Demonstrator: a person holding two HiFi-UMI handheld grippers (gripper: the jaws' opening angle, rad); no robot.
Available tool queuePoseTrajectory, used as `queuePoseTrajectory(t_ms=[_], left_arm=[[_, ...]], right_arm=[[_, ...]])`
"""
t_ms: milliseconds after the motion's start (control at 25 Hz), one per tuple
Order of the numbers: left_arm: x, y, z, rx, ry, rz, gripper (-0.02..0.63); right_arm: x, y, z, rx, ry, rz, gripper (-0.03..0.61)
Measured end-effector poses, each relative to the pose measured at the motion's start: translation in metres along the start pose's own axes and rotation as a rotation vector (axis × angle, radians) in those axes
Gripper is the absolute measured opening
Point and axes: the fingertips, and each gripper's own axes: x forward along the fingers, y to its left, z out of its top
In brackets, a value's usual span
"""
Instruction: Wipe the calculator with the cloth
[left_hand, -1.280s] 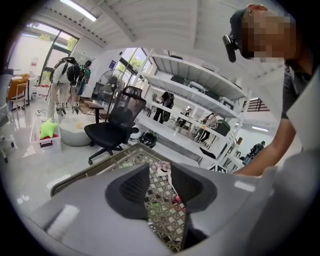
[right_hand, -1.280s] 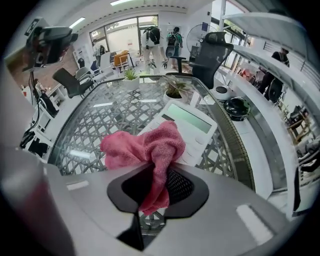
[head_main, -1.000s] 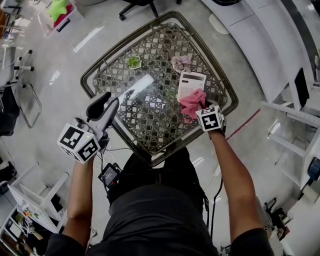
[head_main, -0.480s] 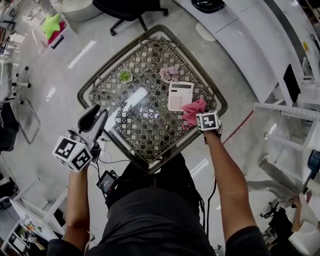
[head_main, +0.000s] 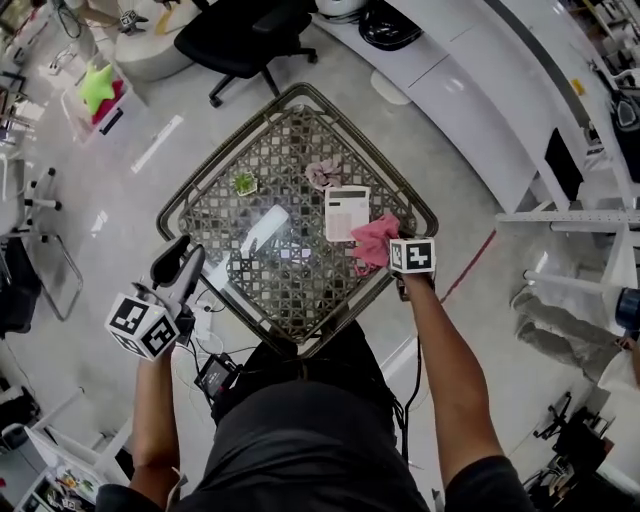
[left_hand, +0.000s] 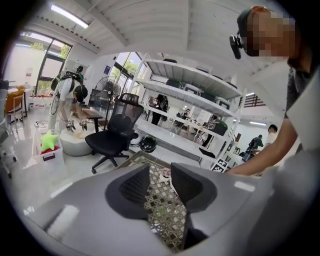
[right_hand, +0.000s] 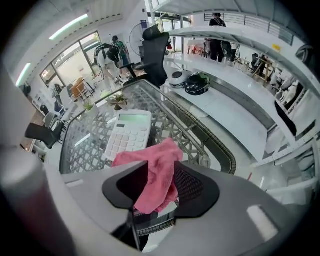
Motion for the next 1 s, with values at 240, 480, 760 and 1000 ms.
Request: queuePoseTrajectory(t_ms=[240, 480, 760, 1000], left_arm=[[-0.014, 0.004, 0.011, 0.005, -0.021, -0.004, 0.143], [-0.021, 0.007, 0.019, 0.019, -0.051, -0.011, 0.143], [-0.028, 0.006, 0.028, 0.024, -0.083, -0.002, 0.143], [-0.036, 0.004, 0.019, 0.019, -0.094, 0.004, 0.143]], right_arm=[[-0.056, 0.006, 0.037, 0.054, -0.173, 0.001, 0.144], [-0.156, 0.034, 0.100, 0.085, -0.499, 0.070, 0.143], [-0.324, 0.087, 0.169, 0.103, -0.967, 0.284, 0.144], [-0.423, 0.129, 0.187, -0.027, -1.123, 0.329, 0.143]])
